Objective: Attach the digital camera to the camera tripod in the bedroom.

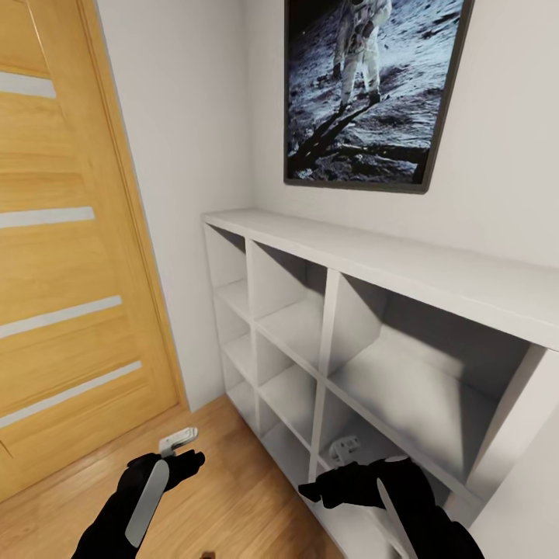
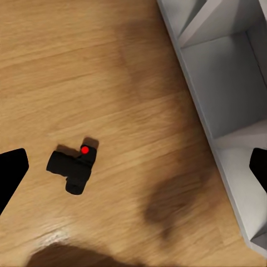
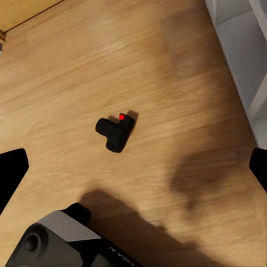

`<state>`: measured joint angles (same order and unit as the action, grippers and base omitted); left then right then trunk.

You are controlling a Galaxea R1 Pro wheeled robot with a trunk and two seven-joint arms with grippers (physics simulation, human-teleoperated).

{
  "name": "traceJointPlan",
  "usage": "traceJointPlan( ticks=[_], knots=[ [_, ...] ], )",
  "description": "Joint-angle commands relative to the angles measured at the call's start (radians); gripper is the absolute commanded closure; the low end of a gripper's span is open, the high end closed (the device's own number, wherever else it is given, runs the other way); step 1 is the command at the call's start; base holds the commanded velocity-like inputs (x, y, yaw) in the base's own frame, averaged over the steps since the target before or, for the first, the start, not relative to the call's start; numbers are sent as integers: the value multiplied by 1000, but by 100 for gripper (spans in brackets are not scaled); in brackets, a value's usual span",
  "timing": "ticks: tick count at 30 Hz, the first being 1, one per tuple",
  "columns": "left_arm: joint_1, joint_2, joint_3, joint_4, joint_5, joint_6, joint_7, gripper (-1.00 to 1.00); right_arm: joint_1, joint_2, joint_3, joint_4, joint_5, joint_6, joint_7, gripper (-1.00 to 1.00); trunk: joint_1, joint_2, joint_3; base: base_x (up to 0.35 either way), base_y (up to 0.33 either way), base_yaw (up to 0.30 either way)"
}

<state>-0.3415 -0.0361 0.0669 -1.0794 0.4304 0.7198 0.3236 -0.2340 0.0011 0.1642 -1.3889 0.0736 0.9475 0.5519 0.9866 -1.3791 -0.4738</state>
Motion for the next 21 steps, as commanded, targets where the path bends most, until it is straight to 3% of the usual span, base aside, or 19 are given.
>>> traceJointPlan(
  ticks=[1, 10, 13, 21],
  knots=[
    [-1, -1, 1, -1, 10, 4, 8, -100, -1, 0, 0, -1, 8, 3, 7, -100, 4, -8, -4, 0, 0, 0],
    [-1, 2, 2, 5, 7, 4, 11, -100, -1, -3, -6, -4, 7, 5, 24, -100, 38, -71, -33, 0, 0, 0],
    [-1, 4, 2, 6, 7, 5, 11, -100, -1, -5, -10, -4, 7, 6, 87, -100, 50, -92, -42, 0, 0, 0],
    [-1, 4, 2, 16, 5, 5, 12, -100, -1, -6, -10, -6, 8, 6, 125, -100, 81, -148, -67, 0, 0, 0]
  ],
)
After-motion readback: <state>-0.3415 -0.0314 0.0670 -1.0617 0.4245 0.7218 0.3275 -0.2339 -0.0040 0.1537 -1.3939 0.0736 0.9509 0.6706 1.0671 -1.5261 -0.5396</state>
